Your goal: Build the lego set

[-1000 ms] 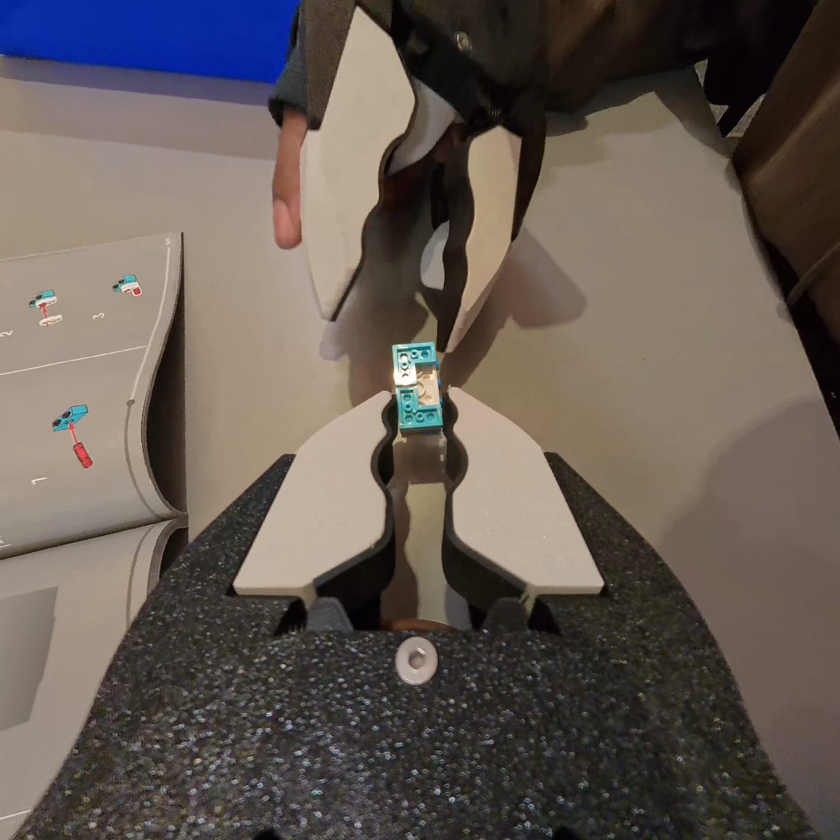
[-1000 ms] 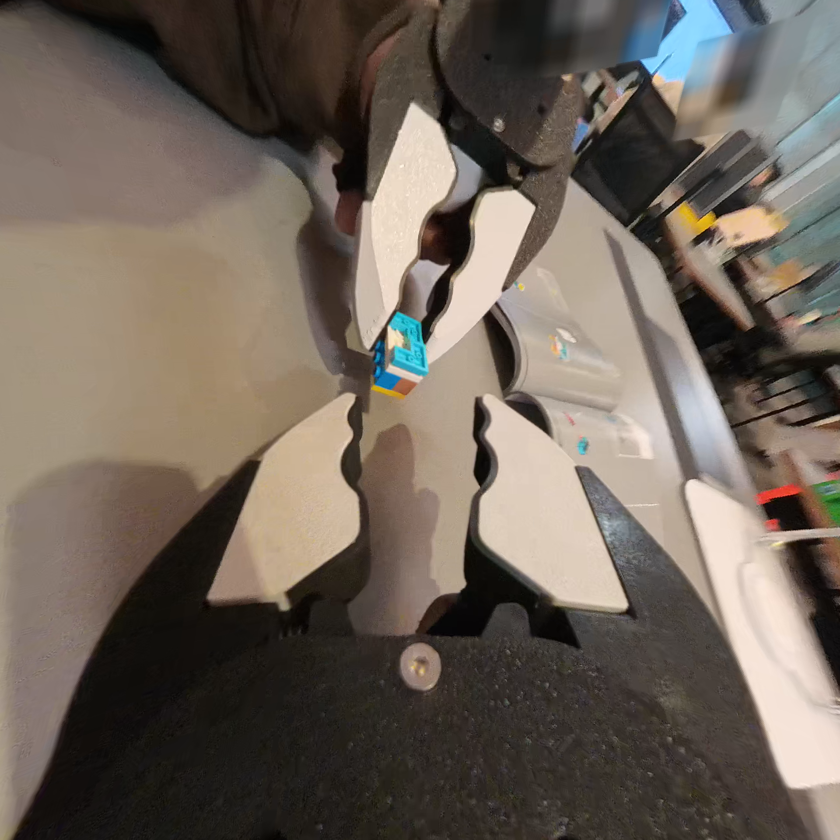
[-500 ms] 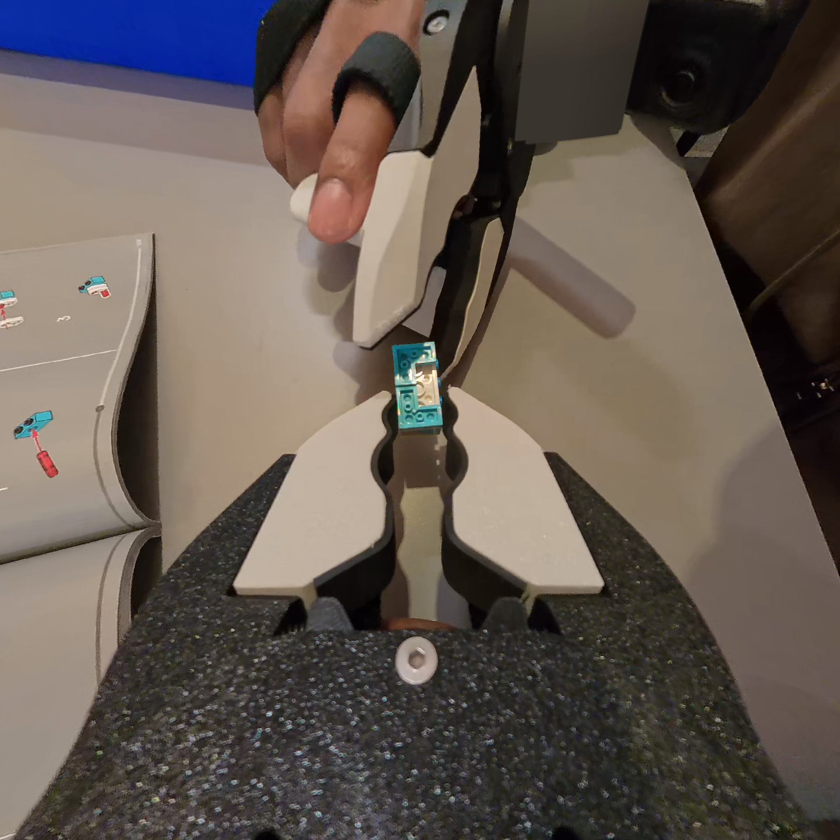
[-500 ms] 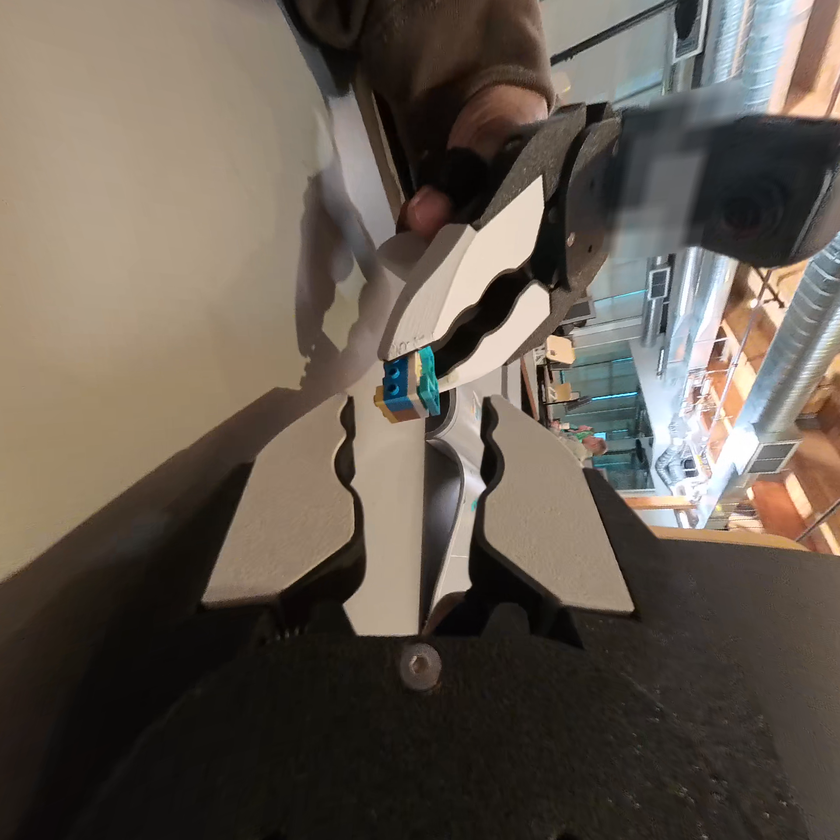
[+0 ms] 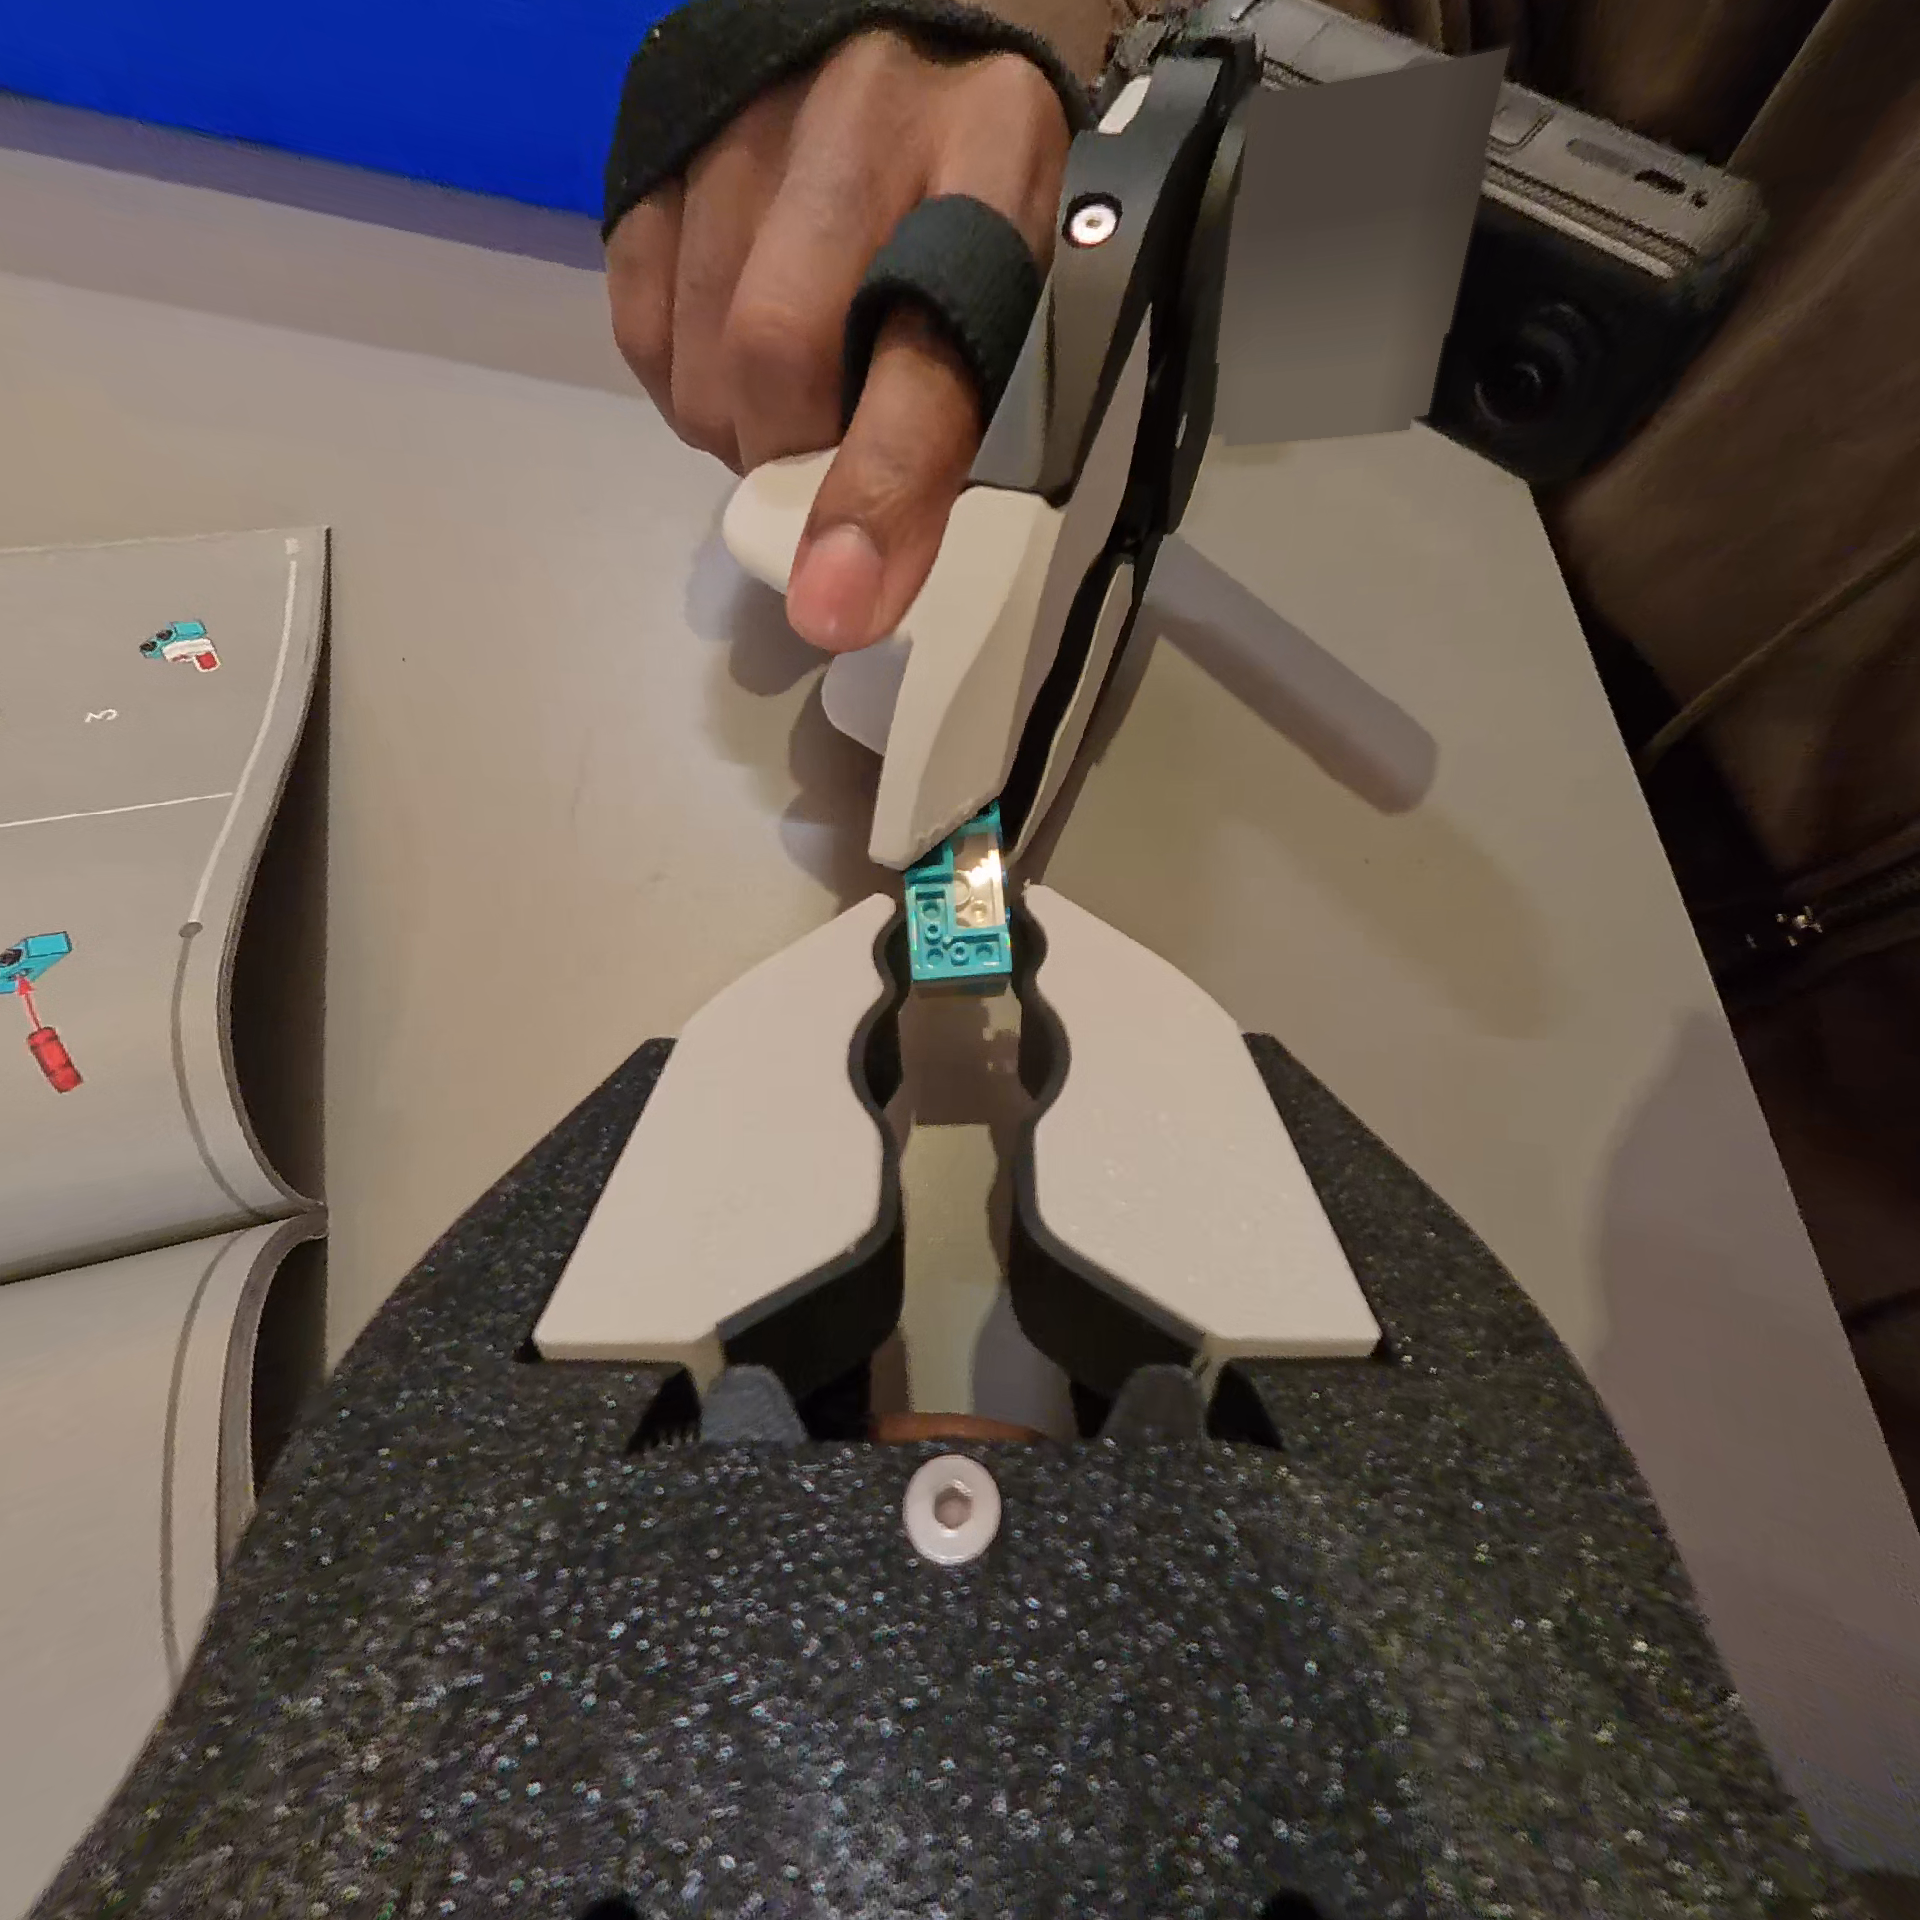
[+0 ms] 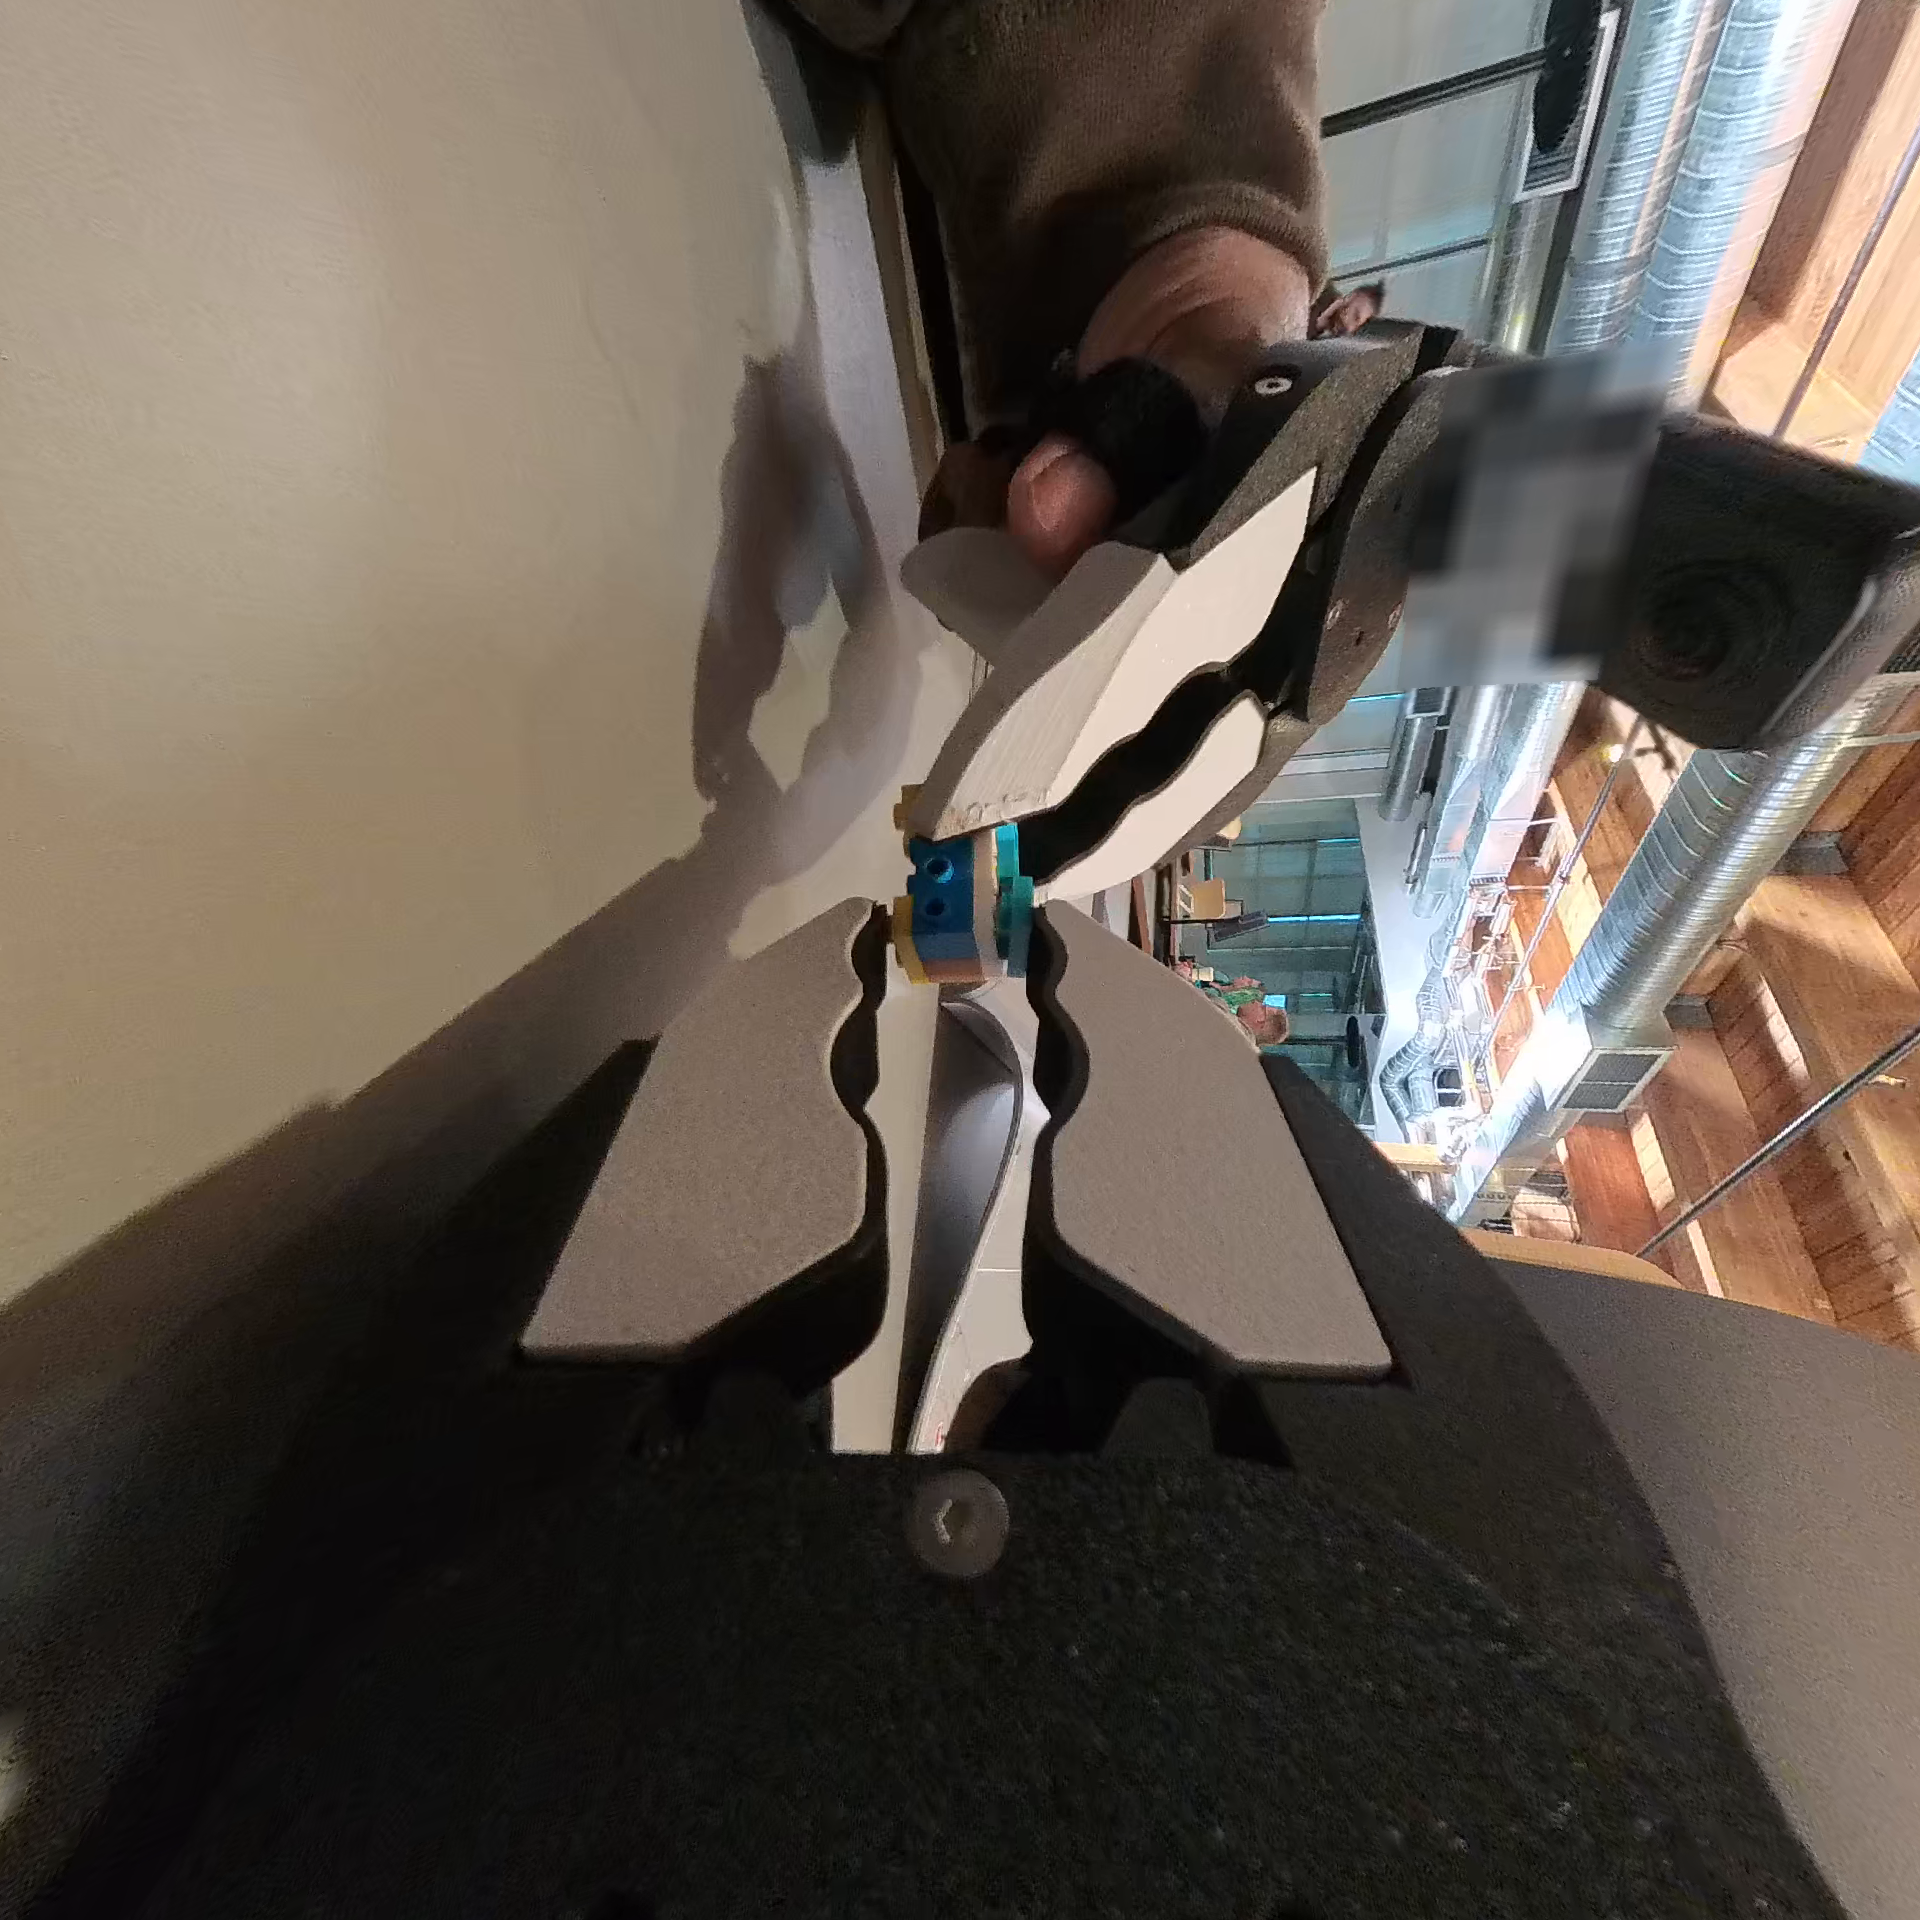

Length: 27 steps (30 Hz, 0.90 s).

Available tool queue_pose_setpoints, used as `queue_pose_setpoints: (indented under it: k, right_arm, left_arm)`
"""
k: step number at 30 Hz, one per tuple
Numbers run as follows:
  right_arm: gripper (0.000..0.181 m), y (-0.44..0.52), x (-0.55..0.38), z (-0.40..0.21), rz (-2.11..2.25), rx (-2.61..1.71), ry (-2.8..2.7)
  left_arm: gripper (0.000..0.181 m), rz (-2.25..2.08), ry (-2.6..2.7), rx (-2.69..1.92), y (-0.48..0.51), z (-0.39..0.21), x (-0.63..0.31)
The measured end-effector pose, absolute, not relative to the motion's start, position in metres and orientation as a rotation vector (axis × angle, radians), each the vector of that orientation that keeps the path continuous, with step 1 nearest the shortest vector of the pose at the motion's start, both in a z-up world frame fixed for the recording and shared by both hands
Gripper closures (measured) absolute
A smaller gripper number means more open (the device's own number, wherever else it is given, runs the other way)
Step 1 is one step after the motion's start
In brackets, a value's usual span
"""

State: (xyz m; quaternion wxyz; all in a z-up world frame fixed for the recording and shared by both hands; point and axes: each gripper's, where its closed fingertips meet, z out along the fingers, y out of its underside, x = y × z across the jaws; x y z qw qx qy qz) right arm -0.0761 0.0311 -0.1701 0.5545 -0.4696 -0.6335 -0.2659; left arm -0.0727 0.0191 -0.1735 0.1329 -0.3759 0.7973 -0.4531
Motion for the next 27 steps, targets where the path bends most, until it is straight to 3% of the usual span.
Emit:
queue_pose_setpoints:
  k: [27]
  right_arm:
    - [0.156, 0.0255, -0.0764, -0.1745, -0.6, -1.154, -1.584]
  left_arm:
    - [0.163, -1.413, 2.336, -1.147, 0.0114, -0.1758, -0.0743]
